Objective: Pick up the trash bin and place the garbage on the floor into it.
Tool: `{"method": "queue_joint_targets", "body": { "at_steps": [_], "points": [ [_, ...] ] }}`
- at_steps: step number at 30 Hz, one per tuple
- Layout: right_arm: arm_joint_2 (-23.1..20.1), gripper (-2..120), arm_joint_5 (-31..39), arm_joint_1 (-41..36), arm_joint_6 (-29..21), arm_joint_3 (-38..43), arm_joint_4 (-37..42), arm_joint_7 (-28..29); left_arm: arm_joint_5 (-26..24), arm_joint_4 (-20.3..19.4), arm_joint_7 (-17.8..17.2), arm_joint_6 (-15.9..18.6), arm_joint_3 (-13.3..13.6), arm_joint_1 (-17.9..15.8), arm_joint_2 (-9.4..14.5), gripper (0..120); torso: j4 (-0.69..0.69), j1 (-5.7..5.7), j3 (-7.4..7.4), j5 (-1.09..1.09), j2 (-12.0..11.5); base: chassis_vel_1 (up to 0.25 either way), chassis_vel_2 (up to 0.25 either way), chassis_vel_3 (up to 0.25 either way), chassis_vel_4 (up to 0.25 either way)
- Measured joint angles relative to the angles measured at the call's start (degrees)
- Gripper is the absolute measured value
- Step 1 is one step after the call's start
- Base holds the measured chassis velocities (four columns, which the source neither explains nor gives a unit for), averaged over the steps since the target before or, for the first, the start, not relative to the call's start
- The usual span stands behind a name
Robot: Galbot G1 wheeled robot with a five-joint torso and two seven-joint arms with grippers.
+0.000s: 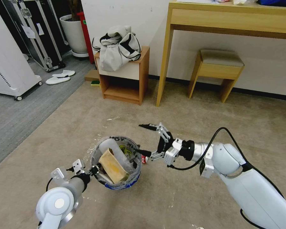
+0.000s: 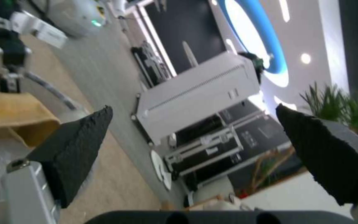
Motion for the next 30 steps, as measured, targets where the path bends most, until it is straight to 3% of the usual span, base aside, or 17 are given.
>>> {"method": "queue_joint_targets", "body": {
  "at_steps": [9, 22, 30],
  "points": [
    [0.54, 100, 5.89, -0.63, -1.95, 0.59, -2.26, 1.79, 2.72, -0.31, 0.77, -0.49, -2.53, 1.32, -0.42, 0, 0.00, 0.00, 0.00, 0.00, 0.00, 0.000, 0.000, 0.000, 0.000],
    [3.69, 100, 16.75, -3.49, -9.42, -1.51, -7.83, 7.22, 3.92, -1.98, 2.52, -0.83, -9.37, 4.31, 0.67, 0, 0.00, 0.00, 0.00, 0.00, 0.00, 0.000, 0.000, 0.000, 0.000],
    [3.95, 100, 23.08, -2.83, -14.98, -3.96, -12.93, 7.33, 3.34, -2.68, 2.62, -0.68, -10.45, 4.82, 1.20, 0, 0.01, 0.00, -0.01, 0.00, 0.00, 0.000, 0.000, 0.000, 0.000]
  ]
}}
